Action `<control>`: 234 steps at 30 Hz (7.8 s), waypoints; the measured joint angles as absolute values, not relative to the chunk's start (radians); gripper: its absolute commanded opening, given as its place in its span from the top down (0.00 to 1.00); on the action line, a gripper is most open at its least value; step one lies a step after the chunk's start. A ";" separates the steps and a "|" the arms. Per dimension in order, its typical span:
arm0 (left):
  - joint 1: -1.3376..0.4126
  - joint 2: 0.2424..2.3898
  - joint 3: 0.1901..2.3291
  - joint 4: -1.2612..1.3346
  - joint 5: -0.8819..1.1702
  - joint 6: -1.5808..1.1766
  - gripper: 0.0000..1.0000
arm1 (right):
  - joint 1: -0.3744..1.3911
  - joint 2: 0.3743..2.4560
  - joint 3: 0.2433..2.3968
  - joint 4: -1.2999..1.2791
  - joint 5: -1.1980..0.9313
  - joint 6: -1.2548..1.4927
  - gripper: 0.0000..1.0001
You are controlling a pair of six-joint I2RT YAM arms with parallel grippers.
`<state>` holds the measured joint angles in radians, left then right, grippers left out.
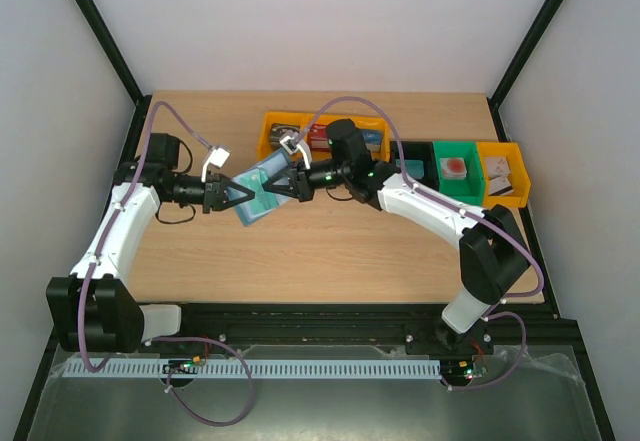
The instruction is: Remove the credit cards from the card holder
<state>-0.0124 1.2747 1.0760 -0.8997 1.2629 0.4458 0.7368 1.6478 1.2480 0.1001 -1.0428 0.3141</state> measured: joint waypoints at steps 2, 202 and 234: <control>-0.012 1.275 1.076 -0.900 1.262 0.446 0.98 | 0.734 1.648 1.248 0.102 -1.061 0.317 0.98; -0.014 1.225 1.128 -1.096 1.316 0.740 0.79 | 0.641 1.604 1.351 -0.155 -1.208 0.042 0.98; 0.006 1.209 1.077 -0.898 1.317 0.513 0.31 | 0.643 1.592 1.272 0.219 -1.187 0.355 0.98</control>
<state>0.0063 1.2095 1.0775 -0.8982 1.3174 0.5125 0.6430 1.5917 1.2724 0.2192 -1.1873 0.3550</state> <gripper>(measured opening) 0.616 0.044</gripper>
